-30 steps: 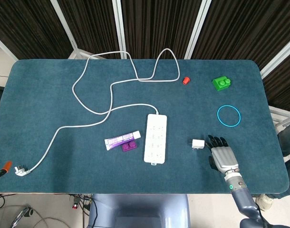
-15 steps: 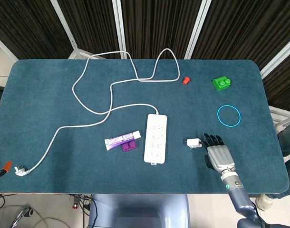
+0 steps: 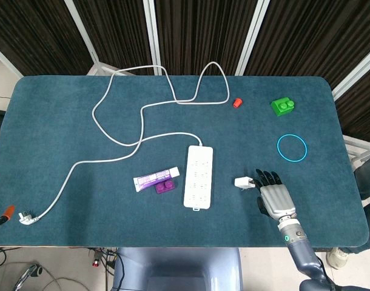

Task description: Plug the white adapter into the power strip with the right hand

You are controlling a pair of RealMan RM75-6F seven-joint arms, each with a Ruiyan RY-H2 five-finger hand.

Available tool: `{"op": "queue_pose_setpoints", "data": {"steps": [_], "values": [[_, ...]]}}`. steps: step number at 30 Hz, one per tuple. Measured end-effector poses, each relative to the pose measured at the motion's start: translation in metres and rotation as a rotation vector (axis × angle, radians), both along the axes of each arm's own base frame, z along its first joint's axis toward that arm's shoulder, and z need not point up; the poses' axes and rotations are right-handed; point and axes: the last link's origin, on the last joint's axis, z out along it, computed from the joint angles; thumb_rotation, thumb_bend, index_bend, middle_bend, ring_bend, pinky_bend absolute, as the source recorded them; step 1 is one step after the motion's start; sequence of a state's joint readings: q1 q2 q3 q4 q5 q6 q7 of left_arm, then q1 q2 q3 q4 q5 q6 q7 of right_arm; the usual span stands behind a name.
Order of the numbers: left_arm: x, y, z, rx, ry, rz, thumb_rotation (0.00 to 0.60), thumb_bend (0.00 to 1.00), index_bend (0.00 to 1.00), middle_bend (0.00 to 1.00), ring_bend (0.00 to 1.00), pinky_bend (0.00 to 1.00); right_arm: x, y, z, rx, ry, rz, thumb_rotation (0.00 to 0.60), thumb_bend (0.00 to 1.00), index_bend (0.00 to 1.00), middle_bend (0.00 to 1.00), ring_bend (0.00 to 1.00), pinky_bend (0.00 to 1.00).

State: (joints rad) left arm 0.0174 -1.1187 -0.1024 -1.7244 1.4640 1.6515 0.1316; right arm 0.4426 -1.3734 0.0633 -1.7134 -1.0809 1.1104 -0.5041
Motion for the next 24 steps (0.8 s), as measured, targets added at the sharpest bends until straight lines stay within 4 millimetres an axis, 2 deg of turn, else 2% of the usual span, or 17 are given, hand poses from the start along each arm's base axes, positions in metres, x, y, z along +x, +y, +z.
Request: {"op": "queue_pose_setpoints", "data": {"steps": [14,16,22,24], "values": [[0.0,0.0,0.001,0.003,-0.003,0.001,0.6,0.17,0.17,0.01,0.0,0.08,0.014,0.003,-0.001,0.001,-0.007,0.036,0.6,0.68,0.25,0.0,0.0,0.0],[0.0,-0.001,0.002,0.005,-0.003,0.001,0.6,0.17,0.17,0.01,0.0,0.08,0.015,0.001,0.001,-0.01,-0.002,0.043,0.6,0.62,0.23,0.0,0.0,0.0],[0.0,0.0,0.001,0.003,-0.002,0.001,0.6,0.17,0.17,0.01,0.0,0.08,0.02,-0.015,0.019,-0.078,-0.019,0.05,0.6,0.35,0.05,0.0,0.0,0.0],[0.0,0.0,0.0,0.001,0.0,0.001,0.6,0.17,0.17,0.01,0.0,0.08,0.021,-0.022,0.028,-0.103,-0.034,0.047,0.6,0.3,0.02,0.0,0.0,0.0]]}}
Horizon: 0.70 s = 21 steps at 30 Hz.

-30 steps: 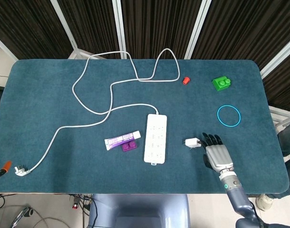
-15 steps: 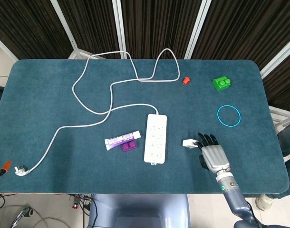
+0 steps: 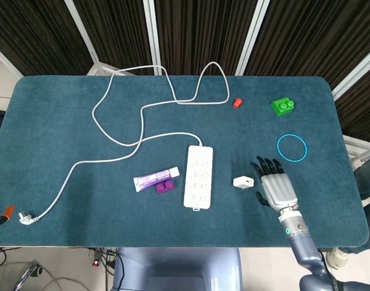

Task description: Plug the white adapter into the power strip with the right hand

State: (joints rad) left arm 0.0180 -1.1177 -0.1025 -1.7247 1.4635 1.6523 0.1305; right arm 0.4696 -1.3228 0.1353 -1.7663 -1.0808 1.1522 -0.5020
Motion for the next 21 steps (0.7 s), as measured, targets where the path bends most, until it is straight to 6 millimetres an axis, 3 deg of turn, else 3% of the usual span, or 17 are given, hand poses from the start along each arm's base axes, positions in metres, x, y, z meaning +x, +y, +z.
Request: {"op": "queue_pose_setpoints", "data": {"steps": [7,11,21], "values": [[0.001,0.0,-0.001,-0.001,0.002,-0.001,0.6,0.17,0.17,0.01,0.0,0.08,0.005,-0.014,0.009,0.016,-0.116,-0.035,0.6,0.26,0.0,0.0,0.0,0.0],[0.001,0.0,-0.001,-0.002,0.006,0.0,0.6,0.17,0.17,0.01,0.0,0.08,0.006,-0.023,0.007,0.038,-0.233,-0.077,0.6,0.26,0.04,0.06,0.06,0.0],[0.0,0.001,-0.001,-0.001,0.007,0.005,0.6,0.17,0.17,0.01,0.0,0.08,0.008,-0.04,-0.026,0.078,-0.431,-0.199,0.6,0.26,0.16,0.11,0.12,0.02]]}}
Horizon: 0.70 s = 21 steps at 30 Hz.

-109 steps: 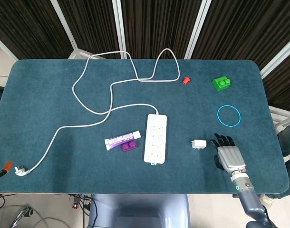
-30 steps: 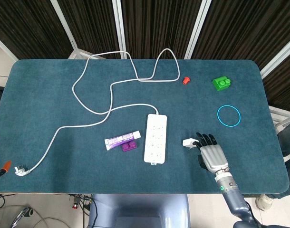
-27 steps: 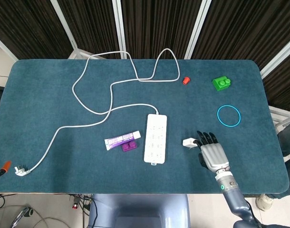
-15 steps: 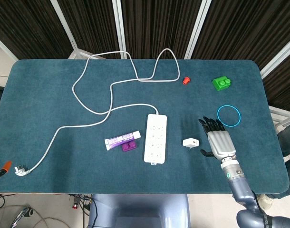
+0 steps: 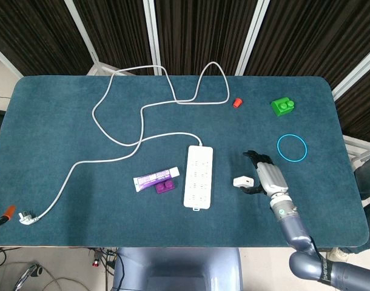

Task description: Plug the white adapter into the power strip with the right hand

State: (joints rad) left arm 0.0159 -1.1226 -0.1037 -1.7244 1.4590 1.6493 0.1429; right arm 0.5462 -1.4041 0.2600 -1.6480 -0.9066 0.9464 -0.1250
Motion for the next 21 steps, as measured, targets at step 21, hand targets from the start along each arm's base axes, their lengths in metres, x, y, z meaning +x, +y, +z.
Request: {"op": "queue_pose_setpoints", "data": {"steps": [21], "values": [[0.0,0.001,-0.002,-0.009,0.007,0.003,0.6,0.17,0.18,0.01,0.0,0.08,-0.017,0.01,-0.011,-0.053,-0.013,-0.05,0.6,0.26,0.26,0.25,0.24,0.09]]}}
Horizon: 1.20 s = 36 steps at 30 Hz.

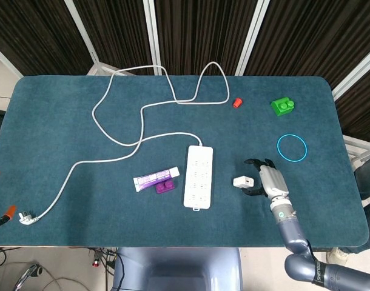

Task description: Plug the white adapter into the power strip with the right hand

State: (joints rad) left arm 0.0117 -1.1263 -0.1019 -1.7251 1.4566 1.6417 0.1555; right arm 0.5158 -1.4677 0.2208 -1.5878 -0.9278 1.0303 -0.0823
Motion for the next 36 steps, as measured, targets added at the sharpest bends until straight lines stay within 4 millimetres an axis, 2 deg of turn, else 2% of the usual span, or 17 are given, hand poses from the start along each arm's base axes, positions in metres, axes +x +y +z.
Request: {"op": "queue_pose_setpoints", "data": {"steps": [6,16,36], "values": [[0.002,-0.001,0.0,-0.001,0.001,-0.014,0.6,0.17,0.18,0.01,0.0,0.08,-0.006,0.005,-0.006,0.002,-0.009,-0.015,0.6,0.28,0.26,0.27,0.28,0.11],[0.002,-0.001,0.0,-0.003,0.003,-0.011,0.6,0.17,0.18,0.01,0.0,0.08,-0.013,0.003,-0.016,-0.01,0.002,-0.024,0.6,0.39,0.33,0.33,0.28,0.11],[0.001,-0.001,-0.001,-0.008,0.005,-0.005,0.6,0.17,0.19,0.01,0.0,0.08,-0.015,0.005,-0.024,0.005,0.0,-0.028,0.6,0.42,0.43,0.39,0.29,0.11]]}}
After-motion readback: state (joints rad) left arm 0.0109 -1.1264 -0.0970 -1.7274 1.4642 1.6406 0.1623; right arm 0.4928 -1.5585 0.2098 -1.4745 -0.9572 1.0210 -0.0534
